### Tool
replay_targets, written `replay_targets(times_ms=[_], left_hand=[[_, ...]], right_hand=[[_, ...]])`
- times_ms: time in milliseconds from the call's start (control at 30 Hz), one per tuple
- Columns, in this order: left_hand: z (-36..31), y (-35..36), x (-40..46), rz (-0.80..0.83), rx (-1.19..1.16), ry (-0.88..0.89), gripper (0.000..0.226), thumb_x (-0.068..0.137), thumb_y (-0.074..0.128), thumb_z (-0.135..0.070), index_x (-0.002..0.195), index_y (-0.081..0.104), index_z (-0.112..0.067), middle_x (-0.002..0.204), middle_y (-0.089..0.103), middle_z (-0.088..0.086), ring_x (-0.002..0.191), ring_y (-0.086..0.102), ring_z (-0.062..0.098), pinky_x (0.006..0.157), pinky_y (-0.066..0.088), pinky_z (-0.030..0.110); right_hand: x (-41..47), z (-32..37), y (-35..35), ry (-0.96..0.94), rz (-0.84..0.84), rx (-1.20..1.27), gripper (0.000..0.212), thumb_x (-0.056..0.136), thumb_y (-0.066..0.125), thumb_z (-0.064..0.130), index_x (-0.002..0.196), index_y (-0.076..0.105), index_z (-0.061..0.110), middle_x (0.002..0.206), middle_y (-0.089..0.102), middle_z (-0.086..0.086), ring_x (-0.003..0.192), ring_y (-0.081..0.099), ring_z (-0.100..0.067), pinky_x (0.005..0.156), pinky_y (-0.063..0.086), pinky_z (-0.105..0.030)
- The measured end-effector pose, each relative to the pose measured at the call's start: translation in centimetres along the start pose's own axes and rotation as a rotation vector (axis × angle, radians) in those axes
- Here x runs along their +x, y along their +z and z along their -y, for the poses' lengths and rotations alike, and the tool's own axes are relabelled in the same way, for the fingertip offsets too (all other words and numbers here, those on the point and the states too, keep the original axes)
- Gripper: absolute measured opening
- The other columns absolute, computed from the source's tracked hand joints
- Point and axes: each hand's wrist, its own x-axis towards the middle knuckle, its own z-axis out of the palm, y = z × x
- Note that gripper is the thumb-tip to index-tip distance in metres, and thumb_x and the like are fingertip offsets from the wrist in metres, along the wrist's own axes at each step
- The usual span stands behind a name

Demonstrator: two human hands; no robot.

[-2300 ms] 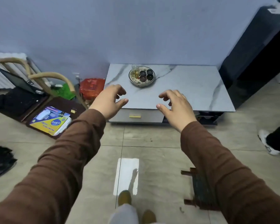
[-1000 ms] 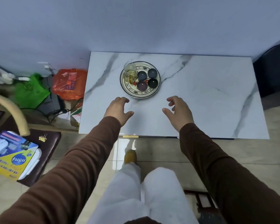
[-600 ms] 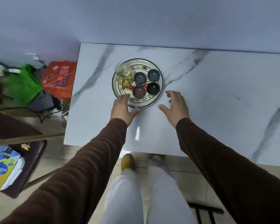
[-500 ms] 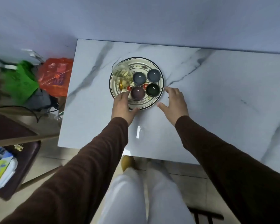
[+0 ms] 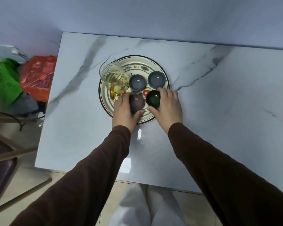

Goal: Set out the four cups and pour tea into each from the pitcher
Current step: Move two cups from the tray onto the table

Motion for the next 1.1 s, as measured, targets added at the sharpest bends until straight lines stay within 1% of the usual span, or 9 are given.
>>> replay_targets(times_ms=[100,267,400,500,567,733,867,967,1100], left_hand=[[0.3,-0.1,0.1,-0.012,-0.015,0.025,0.078,0.072,0.081,-0.034,0.138,0.045,-0.013,0.133,0.052,0.009,0.126,0.044,0.025,0.108,0.033,0.029],[-1.3,-1.0,-1.2,-0.021,-0.045,0.078,0.074,0.071,0.081,-0.032,0.135,0.047,-0.017,0.129,0.053,0.005,0.122,0.045,0.021,0.101,0.03,0.018],[-4.4,-0.7,-2.8,-0.023,-0.075,0.143,0.07,0.071,0.081,-0.032,0.132,0.05,-0.019,0.124,0.055,0.002,0.118,0.047,0.019,0.099,0.034,0.02],[-7.4,0.7,-4.5,0.018,-0.085,0.179,0.072,0.072,0.081,-0.03,0.134,0.049,-0.015,0.127,0.055,0.006,0.12,0.046,0.021,0.101,0.031,0.019],[-10.0,2.4,-6.2,0.051,-0.089,0.214,0.07,0.072,0.08,-0.03,0.133,0.05,-0.013,0.125,0.056,0.007,0.118,0.048,0.022,0.1,0.033,0.021],[-15.6,7.6,-11.1,0.09,-0.119,0.238,0.068,0.072,0.08,-0.031,0.131,0.05,-0.014,0.123,0.055,0.004,0.118,0.049,0.019,0.098,0.032,0.018],[-19.4,12.1,-14.8,0.129,-0.114,0.24,0.069,0.072,0.08,-0.032,0.132,0.05,-0.016,0.123,0.055,0.003,0.118,0.049,0.019,0.098,0.035,0.021],[-21.8,14.7,-16.5,0.156,-0.117,0.239,0.068,0.073,0.079,-0.032,0.132,0.049,-0.017,0.125,0.055,0.002,0.118,0.049,0.019,0.097,0.035,0.021],[-24.2,17.2,-17.0,0.182,-0.118,0.253,0.067,0.074,0.079,-0.032,0.132,0.049,-0.017,0.125,0.055,0.003,0.118,0.049,0.02,0.096,0.035,0.021]], right_hand=[[-0.2,-0.1,0.0,0.015,-0.017,0.057,0.067,0.076,0.075,0.044,0.13,0.049,0.014,0.126,0.057,-0.004,0.117,0.045,-0.024,0.1,0.04,-0.033],[-1.8,-0.9,-2.3,0.139,-0.08,0.211,0.064,0.072,0.077,0.045,0.124,0.051,0.019,0.117,0.059,-0.001,0.111,0.046,-0.02,0.09,0.047,-0.032],[-4.1,-2.9,-5.0,0.189,-0.126,0.246,0.062,0.071,0.078,0.047,0.121,0.052,0.02,0.114,0.059,0.001,0.108,0.047,-0.019,0.087,0.048,-0.033],[-6.4,-5.7,-7.3,0.239,-0.171,0.248,0.062,0.071,0.077,0.047,0.121,0.052,0.02,0.114,0.059,0.002,0.107,0.047,-0.019,0.085,0.047,-0.031],[-8.5,-8.4,-9.0,0.277,-0.19,0.241,0.063,0.071,0.078,0.047,0.121,0.051,0.022,0.115,0.059,0.003,0.108,0.046,-0.017,0.084,0.047,-0.03],[-13.9,-15.4,-12.8,0.307,-0.204,0.239,0.062,0.071,0.079,0.046,0.121,0.051,0.022,0.115,0.058,0.003,0.11,0.047,-0.017,0.083,0.05,-0.032],[-17.8,-21.3,-15.3,0.322,-0.213,0.209,0.064,0.072,0.078,0.046,0.124,0.051,0.019,0.118,0.058,0.0,0.112,0.047,-0.02,0.085,0.049,-0.033],[-19.4,-24.9,-16.9,0.33,-0.218,0.184,0.064,0.072,0.078,0.045,0.123,0.052,0.018,0.118,0.059,-0.001,0.112,0.047,-0.021,0.087,0.048,-0.034],[-19.9,-28.2,-18.2,0.367,-0.225,0.166,0.064,0.073,0.079,0.044,0.124,0.051,0.018,0.12,0.058,0.0,0.113,0.046,-0.02,0.087,0.048,-0.033]])
